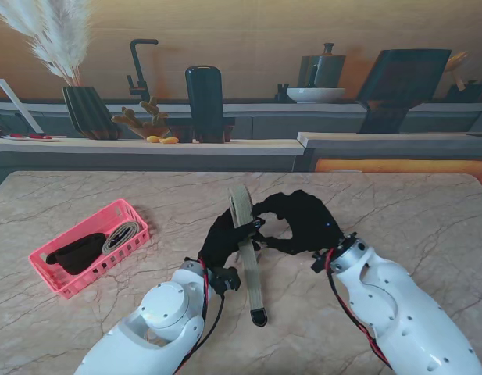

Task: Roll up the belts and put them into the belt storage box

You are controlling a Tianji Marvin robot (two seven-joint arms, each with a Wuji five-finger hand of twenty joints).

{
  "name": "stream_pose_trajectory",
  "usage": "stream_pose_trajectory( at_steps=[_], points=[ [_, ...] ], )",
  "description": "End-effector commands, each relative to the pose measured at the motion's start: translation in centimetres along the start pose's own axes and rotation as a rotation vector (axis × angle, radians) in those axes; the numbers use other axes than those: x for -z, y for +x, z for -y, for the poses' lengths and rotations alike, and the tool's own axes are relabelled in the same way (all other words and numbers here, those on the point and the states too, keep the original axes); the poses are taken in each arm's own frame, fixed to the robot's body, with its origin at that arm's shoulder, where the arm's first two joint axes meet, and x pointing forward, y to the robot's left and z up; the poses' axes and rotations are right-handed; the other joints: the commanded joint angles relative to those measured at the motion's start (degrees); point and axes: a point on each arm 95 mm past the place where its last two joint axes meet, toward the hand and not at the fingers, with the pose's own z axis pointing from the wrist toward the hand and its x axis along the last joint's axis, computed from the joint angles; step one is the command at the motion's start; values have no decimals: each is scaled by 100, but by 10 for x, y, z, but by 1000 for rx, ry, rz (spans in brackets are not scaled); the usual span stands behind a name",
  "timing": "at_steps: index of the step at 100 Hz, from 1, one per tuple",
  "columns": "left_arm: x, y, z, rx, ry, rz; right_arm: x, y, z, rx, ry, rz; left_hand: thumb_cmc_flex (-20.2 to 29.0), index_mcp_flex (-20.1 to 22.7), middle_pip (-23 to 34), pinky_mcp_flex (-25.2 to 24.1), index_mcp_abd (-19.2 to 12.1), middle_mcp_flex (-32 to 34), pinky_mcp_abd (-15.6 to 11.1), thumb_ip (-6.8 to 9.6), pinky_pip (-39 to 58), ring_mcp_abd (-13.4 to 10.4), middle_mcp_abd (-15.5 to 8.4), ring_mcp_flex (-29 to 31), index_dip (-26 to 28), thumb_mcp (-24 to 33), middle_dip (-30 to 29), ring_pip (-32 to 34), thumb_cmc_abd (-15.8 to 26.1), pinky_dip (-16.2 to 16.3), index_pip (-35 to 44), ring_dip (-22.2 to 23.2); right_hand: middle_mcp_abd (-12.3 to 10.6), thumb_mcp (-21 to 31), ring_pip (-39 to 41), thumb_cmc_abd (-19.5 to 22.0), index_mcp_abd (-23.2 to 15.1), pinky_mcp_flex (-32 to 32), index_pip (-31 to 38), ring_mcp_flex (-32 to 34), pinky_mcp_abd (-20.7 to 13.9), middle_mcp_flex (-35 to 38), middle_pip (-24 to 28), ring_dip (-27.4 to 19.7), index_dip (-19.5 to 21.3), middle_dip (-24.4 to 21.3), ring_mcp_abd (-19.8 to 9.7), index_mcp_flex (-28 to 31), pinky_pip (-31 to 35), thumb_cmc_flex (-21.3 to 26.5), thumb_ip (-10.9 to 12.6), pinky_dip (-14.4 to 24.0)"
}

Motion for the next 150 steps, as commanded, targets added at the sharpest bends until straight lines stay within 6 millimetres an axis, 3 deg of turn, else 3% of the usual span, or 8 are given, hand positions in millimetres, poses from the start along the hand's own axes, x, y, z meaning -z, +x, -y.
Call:
stream_pose_trajectory(
  at_steps=[1, 26, 63, 74, 81, 88, 111, 150],
  points=[
    [-2, -4, 0, -29, -30, 8, -1, -1, -15, 14, -9, -5, 936, 278, 238, 78, -674, 614, -13, 213, 255, -290, -342, 223, 255, 647, 92, 220, 842, 208, 545, 151, 73, -185, -321, 183, 97, -119, -232, -174, -12, -529, -308, -180, 10, -147, -19, -581, -151, -185, 212, 46],
    [-3, -13, 0, -197, -143, 2, -8, -10, -27, -48, 64, 48, 955, 328, 339, -22, -805, 486, 42, 215, 134, -241, -380, 147, 1243, 728, 87, 127, 1032, 336, 1167, 213, 341, -575, -728, 341, 922, -83, -890, -136, -56, -1840, -653, -453, -200, -318, 34, -1727, -290, -219, 219, 58],
    [-2, -16, -2, -399, -243, -50, -20, -21, -1, -368, 282, 127, 956, 356, 345, -35, -869, 458, 10, 184, 62, -237, -401, 131, 1506, 737, 69, 30, 1091, 362, 1131, 211, 720, 175, 118, 57, 1406, 304, -1095, -56, -301, -1182, -1, 22, -72, -60, -361, -484, -191, 474, 157, 172],
    [-2, -16, -3, -382, -241, -48, -21, -22, 9, -458, 328, 136, 956, 367, 348, -34, -859, 464, 17, 182, 47, -231, -387, 137, 1531, 747, 64, 19, 1090, 365, 1114, 215, 517, 320, 386, 251, 840, 658, -508, 500, -334, -42, 319, 134, 157, 110, -404, 653, 80, 1186, 57, 223],
    [-2, -16, -3, -373, -240, -44, -24, -22, 13, -504, 312, 138, 956, 376, 332, -33, -853, 472, 29, 180, 31, -225, -371, 138, 1515, 726, 51, 0, 1080, 366, 1058, 212, 193, 415, 807, 169, 66, 1097, 1487, 1311, -336, 1340, 260, 473, -1093, 249, -408, 1285, 483, 1953, -515, 194],
    [-2, -17, -3, -366, -234, -37, -27, -21, 15, -546, 288, 145, 954, 442, 196, 4, -812, 562, 2, 174, -11, -259, -309, 178, 1298, 546, -1, -56, 953, 341, 820, 168, 88, 718, 965, 113, -236, 1344, 1939, 1758, -288, 2111, 73, 492, -1384, 264, -419, 1918, 692, 2100, -607, 208],
    [-6, -20, 0, -328, -202, 1, -30, -24, -5, -513, 119, 180, -1291, 243, 443, -476, -440, -83, 79, 380, -483, -26, -147, -273, 204, 1092, -1023, -530, 42, -12, -300, -198, 7, 1003, 887, -41, -423, 1517, 2167, 2030, -258, 2440, -43, 478, -1531, 225, -391, 2215, 791, 1973, -706, 226],
    [-7, -20, 8, -384, -267, 64, -24, -36, -51, -281, -137, 257, -801, -25, 2, -922, -342, -446, 209, 462, -862, 161, -81, -720, -745, -79, -1379, -1084, 1042, -175, -1225, -566, 19, 1044, 894, 36, -474, 1545, 2256, 2051, -274, 2384, 29, 511, -1489, 261, -433, 2147, 822, 1952, -713, 231]
  ],
)
